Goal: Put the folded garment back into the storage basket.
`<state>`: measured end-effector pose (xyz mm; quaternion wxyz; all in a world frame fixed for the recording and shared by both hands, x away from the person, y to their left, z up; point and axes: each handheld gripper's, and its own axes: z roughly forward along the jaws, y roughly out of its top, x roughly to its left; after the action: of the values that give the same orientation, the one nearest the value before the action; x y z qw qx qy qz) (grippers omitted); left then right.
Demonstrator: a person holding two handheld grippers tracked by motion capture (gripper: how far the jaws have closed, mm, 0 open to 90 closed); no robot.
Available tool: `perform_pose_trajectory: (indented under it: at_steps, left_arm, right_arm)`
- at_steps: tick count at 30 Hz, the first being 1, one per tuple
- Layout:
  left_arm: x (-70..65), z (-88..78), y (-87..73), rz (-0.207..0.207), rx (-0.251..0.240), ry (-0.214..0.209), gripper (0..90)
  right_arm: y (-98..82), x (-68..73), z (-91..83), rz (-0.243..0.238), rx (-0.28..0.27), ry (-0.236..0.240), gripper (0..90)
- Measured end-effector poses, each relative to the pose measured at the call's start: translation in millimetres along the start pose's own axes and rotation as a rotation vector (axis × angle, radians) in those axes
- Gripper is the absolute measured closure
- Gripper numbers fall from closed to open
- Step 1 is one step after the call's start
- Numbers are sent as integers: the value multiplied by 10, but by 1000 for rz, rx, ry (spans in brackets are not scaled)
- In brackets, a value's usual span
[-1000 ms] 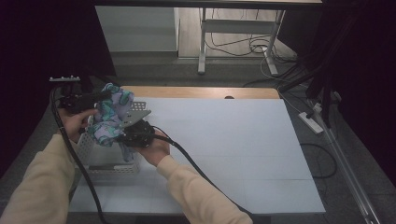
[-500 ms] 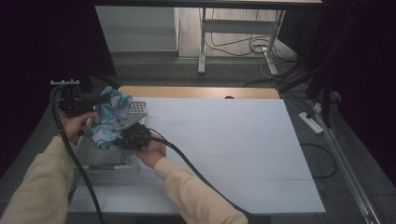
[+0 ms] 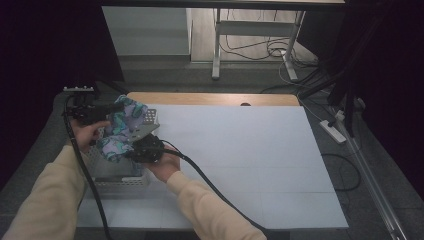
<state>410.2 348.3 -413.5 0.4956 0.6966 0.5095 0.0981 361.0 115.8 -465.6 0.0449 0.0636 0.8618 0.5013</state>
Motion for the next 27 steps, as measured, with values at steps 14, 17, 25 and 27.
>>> perform_pose_trajectory:
  at_steps: [14,17,25,27]
  left_arm:
    - [41,221,-63,-10,40,-20,807]
    - [94,249,-101,-22,52,-19,807]
    - [196,325,-174,-44,75,-16,806]
    - [220,331,-184,-50,77,-14,806]
  right_arm:
    - [-77,-8,1,3,35,-18,804]
    - [-82,-7,29,3,45,-16,803]
    - [-105,-12,93,6,78,-16,802]
    - [-105,-16,103,7,84,-15,802]
